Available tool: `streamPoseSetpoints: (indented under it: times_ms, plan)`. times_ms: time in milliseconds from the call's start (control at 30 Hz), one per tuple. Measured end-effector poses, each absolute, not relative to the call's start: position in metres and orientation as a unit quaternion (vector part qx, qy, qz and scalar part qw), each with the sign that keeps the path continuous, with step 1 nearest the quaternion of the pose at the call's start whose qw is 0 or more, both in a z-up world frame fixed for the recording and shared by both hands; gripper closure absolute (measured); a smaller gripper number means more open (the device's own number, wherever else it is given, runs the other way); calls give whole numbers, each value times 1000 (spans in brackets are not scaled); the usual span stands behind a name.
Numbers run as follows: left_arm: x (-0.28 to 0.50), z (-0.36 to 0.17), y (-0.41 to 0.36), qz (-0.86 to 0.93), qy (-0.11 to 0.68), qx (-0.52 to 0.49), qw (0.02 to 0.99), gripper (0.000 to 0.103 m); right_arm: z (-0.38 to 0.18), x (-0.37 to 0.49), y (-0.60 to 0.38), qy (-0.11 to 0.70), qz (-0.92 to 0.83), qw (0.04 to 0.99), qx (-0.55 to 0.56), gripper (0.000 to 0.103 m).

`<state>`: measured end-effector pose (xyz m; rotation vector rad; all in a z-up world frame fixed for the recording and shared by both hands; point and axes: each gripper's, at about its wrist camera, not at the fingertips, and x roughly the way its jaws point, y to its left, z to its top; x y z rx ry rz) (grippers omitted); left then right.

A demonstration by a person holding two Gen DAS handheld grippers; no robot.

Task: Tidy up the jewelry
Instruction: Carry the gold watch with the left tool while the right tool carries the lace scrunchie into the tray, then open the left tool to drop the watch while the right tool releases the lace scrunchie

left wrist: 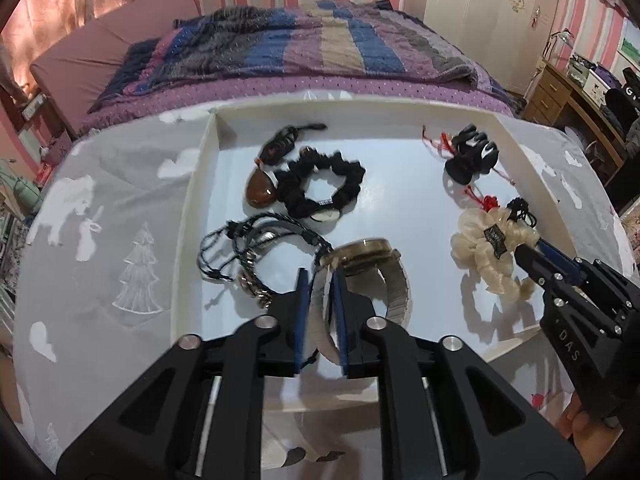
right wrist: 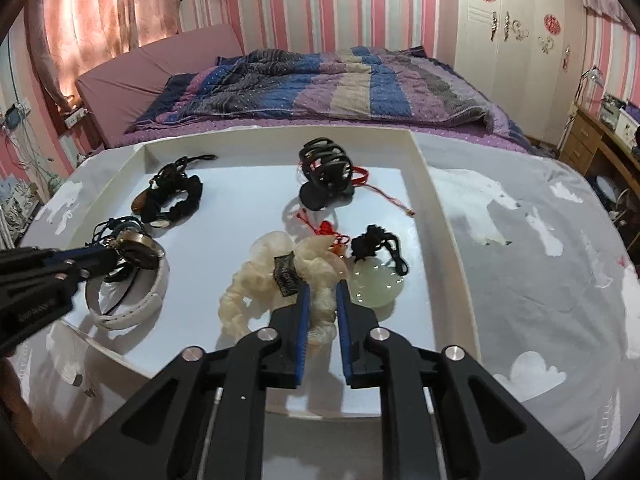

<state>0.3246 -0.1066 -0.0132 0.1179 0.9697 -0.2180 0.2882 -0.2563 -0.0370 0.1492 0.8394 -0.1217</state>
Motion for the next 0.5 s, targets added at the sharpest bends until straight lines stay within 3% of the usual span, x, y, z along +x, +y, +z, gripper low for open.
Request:
streamPoseSetpoints:
  times_ms: [33, 67, 100, 267, 333, 500]
  plan:
    - [320, -7, -105, -102, 457, 57, 882, 70, -35, 286, -257, 405, -59, 909, 75, 66]
    - [317, -1, -104, -101, 451, 57, 885, 64, -31, 284, -258, 401, -57, 911, 79, 55]
    - [311, 7, -102, -100, 442, 57, 890, 56, -25, 280, -258, 395, -59, 913, 77, 52]
    - [280, 29, -92, -99, 426, 56, 897, 41, 1, 262, -259, 382, -54, 918, 87, 47]
    - [263, 36, -86, -97, 419, 54, 901, 26, 14, 247, -254, 373, -52, 923, 81, 43]
    - [209, 64, -67, -90, 389, 55, 915, 7, 49, 197, -236, 363, -36, 927, 80, 39]
